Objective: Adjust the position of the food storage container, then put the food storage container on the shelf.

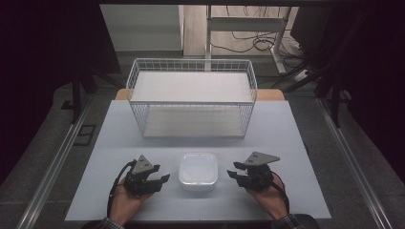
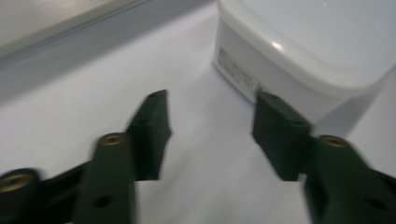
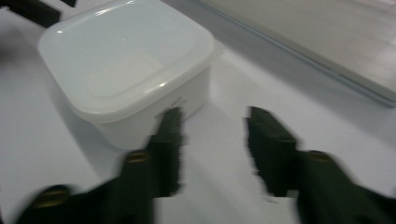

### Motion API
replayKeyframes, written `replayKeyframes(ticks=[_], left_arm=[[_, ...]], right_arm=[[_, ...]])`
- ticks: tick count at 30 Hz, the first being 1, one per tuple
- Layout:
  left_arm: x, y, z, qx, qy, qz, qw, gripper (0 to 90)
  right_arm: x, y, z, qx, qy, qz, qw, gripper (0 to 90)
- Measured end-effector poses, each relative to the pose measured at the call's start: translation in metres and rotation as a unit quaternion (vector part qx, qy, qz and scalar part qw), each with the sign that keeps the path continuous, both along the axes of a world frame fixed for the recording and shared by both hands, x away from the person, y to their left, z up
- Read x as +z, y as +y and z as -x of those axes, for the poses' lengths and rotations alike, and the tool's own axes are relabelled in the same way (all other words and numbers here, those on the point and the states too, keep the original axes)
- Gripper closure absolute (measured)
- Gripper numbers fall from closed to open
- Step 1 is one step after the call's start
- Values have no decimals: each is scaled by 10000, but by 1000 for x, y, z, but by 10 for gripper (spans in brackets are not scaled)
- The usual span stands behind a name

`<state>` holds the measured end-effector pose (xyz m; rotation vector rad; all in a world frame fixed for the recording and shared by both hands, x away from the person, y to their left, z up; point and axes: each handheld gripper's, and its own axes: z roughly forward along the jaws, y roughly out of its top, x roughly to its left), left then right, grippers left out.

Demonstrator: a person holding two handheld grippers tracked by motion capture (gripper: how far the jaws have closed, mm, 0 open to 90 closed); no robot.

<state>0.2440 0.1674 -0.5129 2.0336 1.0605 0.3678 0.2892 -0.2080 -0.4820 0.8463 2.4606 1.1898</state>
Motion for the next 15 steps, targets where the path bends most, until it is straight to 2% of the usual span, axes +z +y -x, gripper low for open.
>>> replayKeyframes(ticks=[1,2,3,4,6,7,8,9,10,11,12,15], left_arm=[[0,0,0,0,0,0,10000,349],[-2,2,2,19,11,54,10000,282],[-4,3,3,59,29,68,10000,282],[-6,4,4,75,30,60,9999,237],[-10,6,3,-3,-1,156,9999,135],[-10,6,3,-3,-1,156,9999,121],[-13,6,1,46,-46,126,9999,103],[-13,6,1,46,-46,126,9999,85],[-15,7,0,1,-173,62,9998,75],[-15,7,0,1,-173,62,9998,66],[-15,7,0,-37,-334,-29,9994,58],[-15,7,0,-41,-379,-36,9993,53]], right_arm=[[0,0,0,0,0,0,10000,480],[-3,-4,2,-47,-200,-3,9998,274],[-3,-4,2,-47,-200,-3,9998,274],[-6,-5,3,-88,-231,32,9997,210],[-13,-8,2,-170,-155,154,9996,110],[-13,-8,2,-170,-155,154,9996,110],[-15,-9,0,-163,-66,30,9998,73],[-15,-9,0,-163,-66,30,9998,73],[-16,-8,0,-182,-123,9,9998,48],[-17,-7,0,-160,-112,1,9998,41],[-17,-7,0,-150,-110,7,9998,36],[-19,-6,-1,-126,-110,57,9998,23]])
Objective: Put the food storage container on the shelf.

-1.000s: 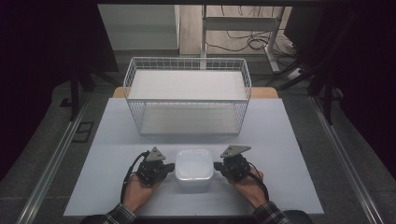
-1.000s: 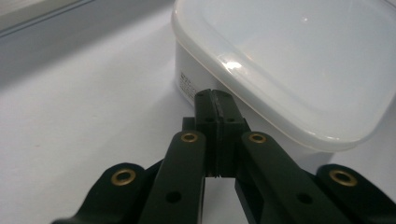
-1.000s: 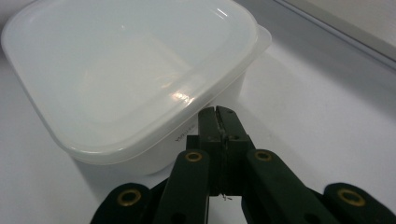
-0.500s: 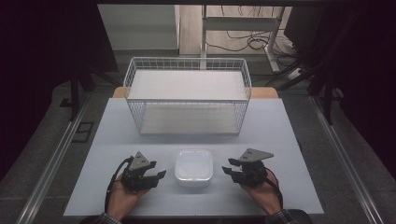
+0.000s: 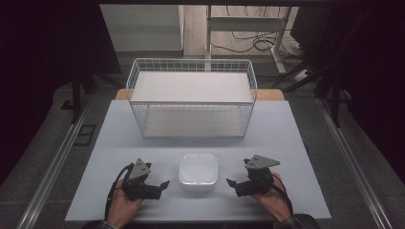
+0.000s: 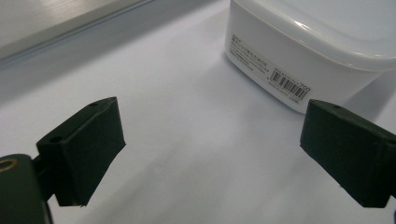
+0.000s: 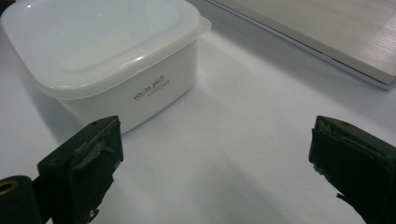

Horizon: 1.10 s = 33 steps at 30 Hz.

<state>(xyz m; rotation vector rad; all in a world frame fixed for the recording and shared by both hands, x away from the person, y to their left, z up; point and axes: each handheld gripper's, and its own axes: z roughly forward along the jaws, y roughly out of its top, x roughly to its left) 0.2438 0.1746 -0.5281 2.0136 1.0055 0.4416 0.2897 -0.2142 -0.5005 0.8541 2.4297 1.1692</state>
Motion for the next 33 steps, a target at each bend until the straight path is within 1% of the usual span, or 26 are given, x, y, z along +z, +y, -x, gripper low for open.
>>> replayKeyframes(ticks=[3,5,7,10,11,12,13,14,15,17,19,20,21,22,23,24,25,26,27,28,29,30,31,33], left_arm=[[2,1,0,-30,38,80,10000,55],[5,1,0,-78,93,226,9997,56],[7,0,0,-112,139,293,9994,57],[10,-2,-2,-152,215,338,9991,55],[12,-4,-5,-205,254,408,9986,52],[12,-4,-5,-205,254,408,9986,47],[15,-7,-8,-258,267,449,9983,43],[15,-7,-8,-258,267,449,9983,38],[19,-11,-10,-273,260,428,9984,35],[20,-13,-11,-304,270,458,9981,34],[21,-17,-13,-376,365,559,9971,47],[21,-19,-14,-419,393,536,9969,49],[22,-24,-17,-483,432,472,9968,54],[22,-24,-17,-483,432,472,9968,55],[24,-29,-21,-564,439,458,9964,57],[24,-29,-21,-564,439,458,9964,63],[26,-33,-25,-627,438,448,9961,67],[26,-33,-25,-627,438,448,9961,70],[29,-36,-30,-659,411,473,9959,75],[29,-36,-30,-659,411,473,9959,76],[29,-41,-36,-707,417,493,9954,76],[29,-41,-36,-707,417,493,9954,76],[27,-45,-41,-744,450,512,9949,74],[23,-48,-44,-769,509,508,9944,64]], right_arm=[[0,1,-1,9,48,-24,10000,17],[1,2,-1,9,49,-22,10000,15],[2,6,-2,46,82,-48,9999,12],[4,10,-3,22,80,-57,9999,0],[6,13,-4,28,145,-59,9999,0],[7,15,-5,33,174,-92,9998,0],[8,17,-6,23,203,-129,9997,0],[8,17,-6,23,203,-129,9997,0],[11,21,-7,70,277,-169,9995,0],[12,22,-8,79,299,-156,9994,0],[14,26,-9,137,424,-101,9990,0],[14,29,-9,166,450,-85,9988,0],[15,32,-10,191,478,-81,9986,2],[15,32,-10,191,478,-81,9986,2],[17,36,-10,236,531,-72,9983,14],[17,36,-10,236,531,-72,9983,14],[19,40,-12,248,504,-50,9984,27],[19,40,-12,248,504,-50,9984,27],[22,44,-14,319,471,-91,9983,39],[22,44,-14,319,471,-91,9983,39],[24,50,-16,336,413,-118,9985,50],[24,50,-16,336,413,-118,9985,50],[25,55,-19,362,416,-138,9984,52],[22,58,-21,396,486,-172,9979,52]])
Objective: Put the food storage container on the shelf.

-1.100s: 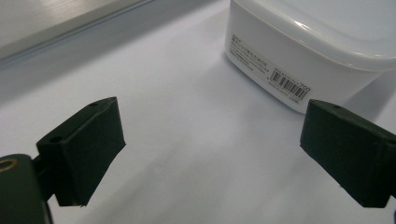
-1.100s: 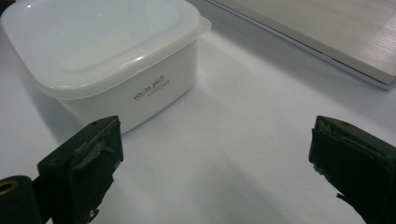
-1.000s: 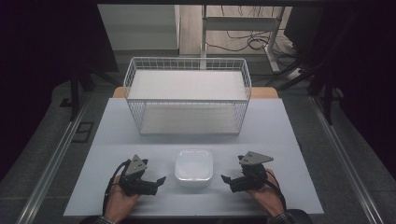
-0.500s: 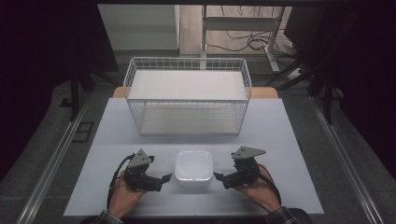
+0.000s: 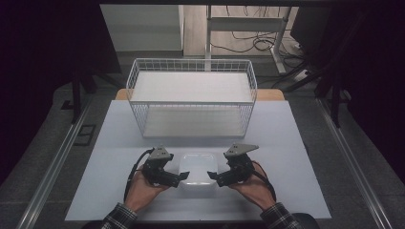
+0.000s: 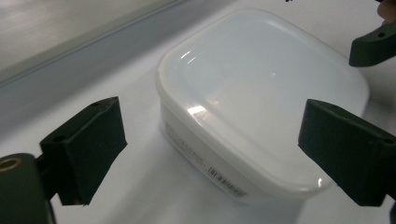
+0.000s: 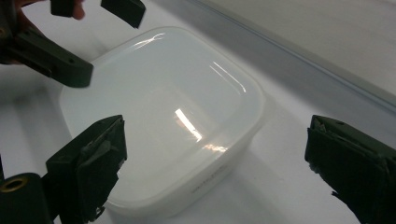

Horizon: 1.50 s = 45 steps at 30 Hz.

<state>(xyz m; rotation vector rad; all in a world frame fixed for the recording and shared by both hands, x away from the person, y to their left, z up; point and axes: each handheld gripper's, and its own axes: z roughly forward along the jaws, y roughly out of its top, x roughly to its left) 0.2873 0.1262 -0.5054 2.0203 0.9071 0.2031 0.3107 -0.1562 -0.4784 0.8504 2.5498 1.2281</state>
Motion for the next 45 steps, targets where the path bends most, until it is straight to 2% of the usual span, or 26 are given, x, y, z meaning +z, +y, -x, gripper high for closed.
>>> replayKeyframes(ticks=[1,2,3,4,7,9,10,14,16,18,19,20,23,24,25,26,27,28,31,37,40,45], left_arm=[[0,0,0,0,0,0,10000,54],[-4,2,-1,-25,108,214,9997,56],[-4,2,-1,-25,108,214,9997,57],[-7,3,-1,-1,201,341,9992,57],[-10,5,-1,-57,344,547,9979,85],[-11,5,2,-212,417,674,9966,148],[-10,2,7,-307,552,721,9954,210],[-8,2,16,-227,625,655,9956,240],[-4,6,24,-165,607,654,9959,312],[-1,10,30,-94,492,628,9968,447],[0,12,32,-101,517,628,9966,500],[2,14,34,-88,543,668,9962,562],[4,13,35,1,531,667,9964,603],[6,13,37,146,442,619,9970,647],[6,13,37,146,442,619,9970,686],[7,13,37,223,410,651,9968,686],[7,14,37,307,379,641,9967,744],[5,11,38,398,262,501,9976,778],[5,11,36,425,274,518,9974,783],[12,10,35,543,163,595,9966,786],[21,11,32,580,82,644,9962,787],[35,13,27,604,-63,662,9960,787]], right_arm=[[0,0,0,0,0,0,10000,52],[-5,2,-1,19,97,3,10000,52],[-5,2,-1,19,97,3,10000,52],[-7,2,-1,38,143,16,9999,52],[-13,2,-4,37,432,-132,9990,58],[-13,1,-4,68,579,-195,9981,129],[-13,0,-1,198,882,-320,9954,195],[-11,0,6,172,971,-215,9949,224],[-8,0,12,54,1021,-164,9946,295],[-4,-4,17,-63,1017,-173,9946,432],[-1,-7,20,-135,976,-177,9950,508],[2,-10,23,-196,1035,-229,9942,567],[4,-11,26,-311,1039,-263,9937,607],[6,-13,29,-444,1035,-313,9931,665],[6,-13,29,-444,1035,-313,9931,665],[8,-14,29,-473,1012,-343,9931,709],[9,-15,30,-523,977,-369,9931,766],[7,-13,31,-606,833,-262,9943,776],[5,-12,31,-692,753,-291,9943,777],[7,-13,31,-766,554,-417,9946,780],[16,-13,28,-764,349,-519,9951,780],[29,-12,23,-733,188,-616,9952,780]])
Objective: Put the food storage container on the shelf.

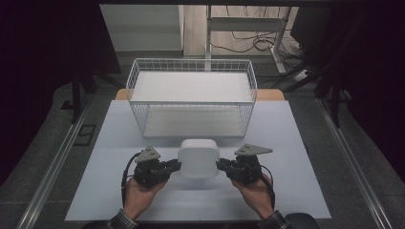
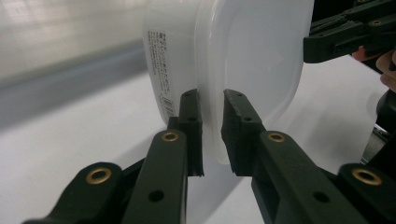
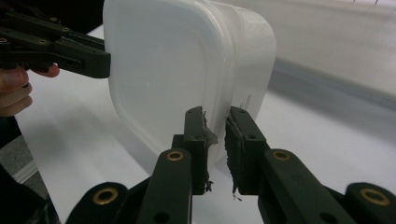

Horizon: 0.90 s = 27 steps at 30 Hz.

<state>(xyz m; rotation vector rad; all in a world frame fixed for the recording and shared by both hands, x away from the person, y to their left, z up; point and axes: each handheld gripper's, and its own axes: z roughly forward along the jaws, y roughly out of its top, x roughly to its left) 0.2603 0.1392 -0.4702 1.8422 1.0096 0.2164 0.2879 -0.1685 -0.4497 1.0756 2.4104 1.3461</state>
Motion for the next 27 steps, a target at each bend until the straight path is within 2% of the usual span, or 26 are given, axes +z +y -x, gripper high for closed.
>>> replayKeyframes(ticks=[5,7,10,13,20,23,26,27], left_arm=[[17,1,-6,72,-164,2,9998,786],[27,2,-11,114,-225,27,9997,786],[30,3,-15,122,-234,38,9996,786],[27,4,-21,160,-203,59,9996,786],[15,9,-39,254,-97,67,9996,785],[9,12,-53,303,-66,99,9995,784],[6,13,-60,336,-63,112,9994,784],[5,14,-67,340,-70,106,9993,783]], right_arm=[[16,2,-7,43,-250,-50,9997,781],[28,3,-12,47,-372,-90,9993,781],[33,4,-16,44,-413,-105,9991,781],[33,6,-21,40,-447,-86,9990,780],[20,13,-40,45,-413,-42,9991,780],[15,18,-52,27,-453,23,9990,780],[13,20,-59,-7,-477,40,9989,779],[11,22,-65,-46,-494,64,9987,779]])
